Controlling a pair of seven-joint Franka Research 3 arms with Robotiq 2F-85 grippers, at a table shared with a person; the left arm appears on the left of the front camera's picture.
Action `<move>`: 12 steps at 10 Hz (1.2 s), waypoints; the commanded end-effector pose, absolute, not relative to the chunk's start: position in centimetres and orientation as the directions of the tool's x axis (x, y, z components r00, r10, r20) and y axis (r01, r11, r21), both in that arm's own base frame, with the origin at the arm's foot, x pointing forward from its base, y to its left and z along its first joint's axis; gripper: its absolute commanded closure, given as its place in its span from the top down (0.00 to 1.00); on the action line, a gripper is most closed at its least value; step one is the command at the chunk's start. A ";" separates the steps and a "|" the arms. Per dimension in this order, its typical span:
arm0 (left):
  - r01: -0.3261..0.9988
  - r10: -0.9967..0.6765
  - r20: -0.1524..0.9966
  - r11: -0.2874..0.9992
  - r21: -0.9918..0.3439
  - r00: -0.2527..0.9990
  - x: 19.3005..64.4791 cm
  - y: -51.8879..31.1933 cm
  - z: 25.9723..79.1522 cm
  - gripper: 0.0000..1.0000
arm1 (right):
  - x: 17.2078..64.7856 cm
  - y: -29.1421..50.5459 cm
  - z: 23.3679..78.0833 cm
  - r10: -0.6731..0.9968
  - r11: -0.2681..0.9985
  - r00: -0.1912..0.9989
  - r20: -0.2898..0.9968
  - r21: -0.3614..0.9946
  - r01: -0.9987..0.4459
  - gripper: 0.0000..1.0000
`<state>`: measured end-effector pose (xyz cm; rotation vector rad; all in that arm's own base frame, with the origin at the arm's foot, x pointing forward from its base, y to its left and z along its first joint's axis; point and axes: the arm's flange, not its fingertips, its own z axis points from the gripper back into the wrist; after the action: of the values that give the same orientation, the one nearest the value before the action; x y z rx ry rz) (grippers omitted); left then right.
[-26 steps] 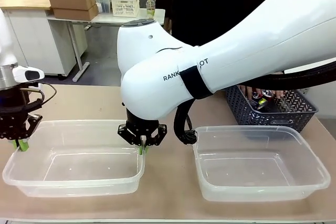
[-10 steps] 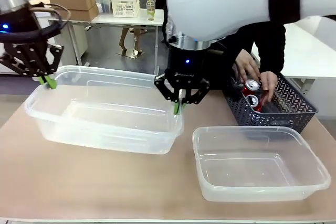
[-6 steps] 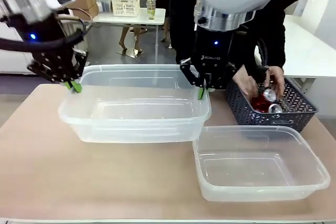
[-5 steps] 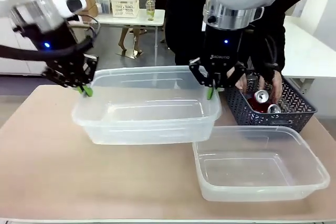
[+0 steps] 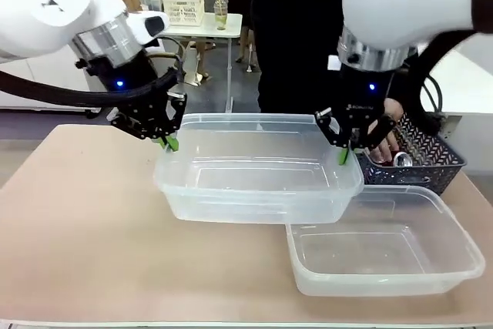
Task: Sort the waste into each basket.
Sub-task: Pick up the Organizing box on the left side of the table and lift it, then offer the picked Organizing box to the human.
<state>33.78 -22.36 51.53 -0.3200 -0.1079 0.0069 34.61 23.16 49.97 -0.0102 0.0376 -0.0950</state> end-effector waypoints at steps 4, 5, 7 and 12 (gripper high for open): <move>0.015 0.018 0.103 0.949 -0.315 0.995 33.9 -22.7 51.5 0.09 | 34.9 22.7 49.0 -0.098 0.995 0.995 -0.028 0.007 0.099 0.06; 0.015 0.018 0.103 0.949 -0.315 0.995 33.9 -22.7 51.5 0.09 | 34.9 22.7 49.0 -0.098 0.995 0.995 -0.028 0.007 0.099 0.06; 0.015 0.018 0.103 0.949 -0.315 0.995 33.9 -22.7 51.5 0.09 | 34.9 22.7 49.0 -0.098 0.995 0.995 -0.028 0.007 0.099 0.06; 0.015 0.018 0.103 0.949 -0.315 0.995 33.9 -22.7 51.5 0.09 | 34.9 22.7 49.0 -0.098 0.995 0.995 -0.028 0.007 0.099 0.06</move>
<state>34.16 -22.58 51.02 -0.3104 -0.0942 0.0015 34.77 22.49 48.52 0.0165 0.0303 -0.1025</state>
